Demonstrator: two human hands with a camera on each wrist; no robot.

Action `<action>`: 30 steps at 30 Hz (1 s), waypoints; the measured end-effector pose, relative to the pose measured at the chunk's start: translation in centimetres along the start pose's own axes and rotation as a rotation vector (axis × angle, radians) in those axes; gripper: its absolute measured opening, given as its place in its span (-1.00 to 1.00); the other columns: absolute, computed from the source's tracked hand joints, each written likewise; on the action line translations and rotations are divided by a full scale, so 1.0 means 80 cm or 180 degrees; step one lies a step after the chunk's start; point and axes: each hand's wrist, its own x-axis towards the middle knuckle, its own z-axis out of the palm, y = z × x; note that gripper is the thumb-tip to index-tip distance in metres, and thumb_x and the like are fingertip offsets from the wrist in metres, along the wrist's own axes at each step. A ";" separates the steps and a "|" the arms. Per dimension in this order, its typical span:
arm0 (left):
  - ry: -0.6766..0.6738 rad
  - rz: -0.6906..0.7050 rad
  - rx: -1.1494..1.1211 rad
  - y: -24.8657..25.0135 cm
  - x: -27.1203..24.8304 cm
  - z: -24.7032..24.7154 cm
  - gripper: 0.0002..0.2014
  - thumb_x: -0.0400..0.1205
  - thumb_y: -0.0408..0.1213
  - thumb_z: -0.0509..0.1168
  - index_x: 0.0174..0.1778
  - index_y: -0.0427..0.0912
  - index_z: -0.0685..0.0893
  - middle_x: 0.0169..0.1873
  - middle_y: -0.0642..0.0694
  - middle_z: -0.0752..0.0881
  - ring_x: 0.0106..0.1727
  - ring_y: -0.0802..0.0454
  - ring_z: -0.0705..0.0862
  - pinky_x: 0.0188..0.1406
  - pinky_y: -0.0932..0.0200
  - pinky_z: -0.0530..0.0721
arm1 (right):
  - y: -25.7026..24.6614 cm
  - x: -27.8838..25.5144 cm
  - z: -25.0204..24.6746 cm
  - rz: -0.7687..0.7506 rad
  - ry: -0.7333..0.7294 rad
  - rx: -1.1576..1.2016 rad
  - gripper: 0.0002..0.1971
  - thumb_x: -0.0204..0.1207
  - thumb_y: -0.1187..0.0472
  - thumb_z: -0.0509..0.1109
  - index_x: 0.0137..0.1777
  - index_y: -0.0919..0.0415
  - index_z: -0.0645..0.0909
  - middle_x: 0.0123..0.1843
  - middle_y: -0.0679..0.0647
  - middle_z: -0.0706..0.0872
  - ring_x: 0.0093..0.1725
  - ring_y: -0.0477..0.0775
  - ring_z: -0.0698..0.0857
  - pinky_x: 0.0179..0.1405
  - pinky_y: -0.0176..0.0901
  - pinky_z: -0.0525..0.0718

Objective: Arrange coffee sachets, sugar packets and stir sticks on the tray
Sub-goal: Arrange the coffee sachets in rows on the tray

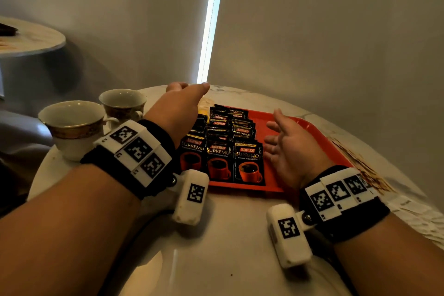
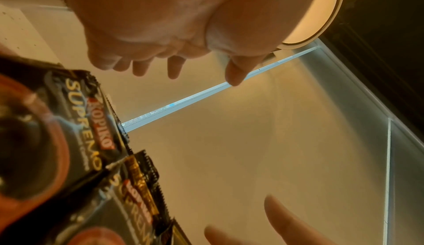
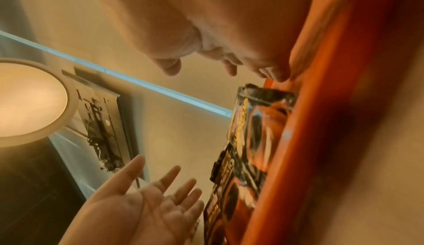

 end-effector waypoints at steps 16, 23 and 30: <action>-0.0050 0.0511 0.0866 -0.006 0.008 -0.002 -0.56 0.84 -0.22 0.04 0.67 -0.06 0.38 0.61 -0.30 0.34 0.51 -0.34 0.47 0.45 -0.09 0.47 | -0.056 0.075 0.009 0.0695 0.0175 -0.1209 -0.13 0.57 -0.49 0.12 0.57 0.26 0.35 0.30 0.42 0.59 0.25 0.31 0.65 0.28 0.13 0.64; -0.0094 0.0749 0.1354 -0.008 0.011 -0.001 -0.51 0.83 -0.41 0.00 0.70 -0.01 0.35 0.66 -0.25 0.23 0.54 -0.34 0.42 0.49 -0.05 0.45 | -0.056 0.097 0.012 0.0776 -0.0128 -0.1106 -0.20 0.64 -0.41 0.14 0.51 0.32 0.35 0.34 0.44 0.65 0.18 0.35 0.73 0.13 0.19 0.72; 0.0009 0.0877 0.1488 -0.005 0.010 -0.003 -0.45 0.79 -0.47 0.01 0.71 -0.02 0.33 0.67 -0.26 0.19 0.57 -0.34 0.40 0.53 -0.05 0.40 | -0.069 0.123 -0.002 0.0858 -0.0086 -0.1183 -0.04 0.58 -0.48 0.11 0.67 0.33 0.22 0.37 0.52 0.62 0.34 0.46 0.67 0.09 0.16 0.70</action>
